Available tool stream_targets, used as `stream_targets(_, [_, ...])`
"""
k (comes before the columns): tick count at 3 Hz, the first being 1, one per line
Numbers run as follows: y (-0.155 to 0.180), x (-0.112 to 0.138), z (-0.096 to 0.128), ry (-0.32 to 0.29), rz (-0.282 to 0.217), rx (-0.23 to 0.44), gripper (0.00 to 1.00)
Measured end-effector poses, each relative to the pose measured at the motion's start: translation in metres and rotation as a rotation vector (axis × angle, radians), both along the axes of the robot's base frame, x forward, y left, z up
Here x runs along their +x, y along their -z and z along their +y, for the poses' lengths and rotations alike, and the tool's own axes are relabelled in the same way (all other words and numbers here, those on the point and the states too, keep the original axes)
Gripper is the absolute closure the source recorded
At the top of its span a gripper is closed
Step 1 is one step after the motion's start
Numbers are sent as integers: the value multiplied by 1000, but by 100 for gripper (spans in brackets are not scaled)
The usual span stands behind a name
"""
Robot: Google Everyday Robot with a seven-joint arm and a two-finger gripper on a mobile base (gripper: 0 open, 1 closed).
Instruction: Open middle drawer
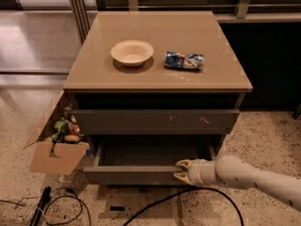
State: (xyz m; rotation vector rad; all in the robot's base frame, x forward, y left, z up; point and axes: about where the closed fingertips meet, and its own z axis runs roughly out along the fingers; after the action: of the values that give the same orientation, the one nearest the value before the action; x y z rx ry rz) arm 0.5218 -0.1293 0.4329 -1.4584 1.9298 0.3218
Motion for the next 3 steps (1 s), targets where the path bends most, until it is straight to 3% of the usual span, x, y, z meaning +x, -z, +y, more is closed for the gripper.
stream_targets(1, [-5,-7,-5,1,-9,-2,100])
stream_targets(2, [-7,-7,-5,1,-9,-2,100])
stream_targets(3, [-7,-7,-5,1,-9,-2,82])
